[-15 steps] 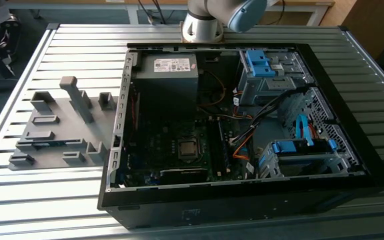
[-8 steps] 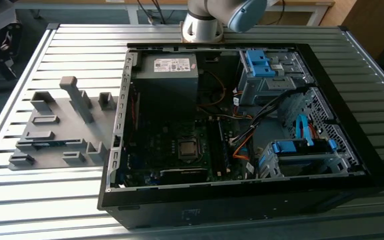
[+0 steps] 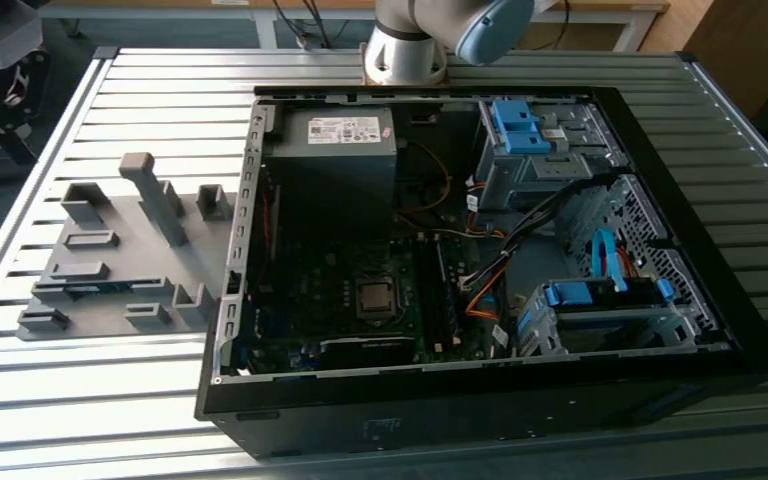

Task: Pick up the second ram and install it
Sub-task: 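Pick up the second ram and move it above second insertion slot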

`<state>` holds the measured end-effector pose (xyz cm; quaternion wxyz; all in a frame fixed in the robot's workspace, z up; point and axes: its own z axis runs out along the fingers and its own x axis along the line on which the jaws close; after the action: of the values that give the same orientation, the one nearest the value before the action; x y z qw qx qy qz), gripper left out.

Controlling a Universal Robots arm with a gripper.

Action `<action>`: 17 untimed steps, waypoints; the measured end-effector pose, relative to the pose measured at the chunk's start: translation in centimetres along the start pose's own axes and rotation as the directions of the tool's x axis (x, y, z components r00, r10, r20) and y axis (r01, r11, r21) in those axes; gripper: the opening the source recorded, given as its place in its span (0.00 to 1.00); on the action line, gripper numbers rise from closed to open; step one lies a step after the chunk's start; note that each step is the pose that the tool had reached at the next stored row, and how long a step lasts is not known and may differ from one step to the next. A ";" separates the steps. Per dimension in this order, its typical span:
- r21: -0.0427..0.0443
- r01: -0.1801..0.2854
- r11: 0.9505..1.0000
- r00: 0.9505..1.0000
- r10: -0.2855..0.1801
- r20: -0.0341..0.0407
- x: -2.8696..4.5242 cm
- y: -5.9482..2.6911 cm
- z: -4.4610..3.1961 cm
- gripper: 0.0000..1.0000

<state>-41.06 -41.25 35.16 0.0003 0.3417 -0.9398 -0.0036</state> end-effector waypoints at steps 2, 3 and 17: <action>0.000 0.026 1.000 1.000 -0.026 0.000 0.00 0.00 0.13 0.11; 0.000 0.040 0.999 0.999 -0.040 0.000 0.00 0.00 0.18 0.11; -0.001 0.282 0.959 0.959 -0.282 -0.002 0.01 -0.01 1.01 0.11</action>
<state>-41.06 -41.26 34.14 0.0007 0.4723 -0.8814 -0.0035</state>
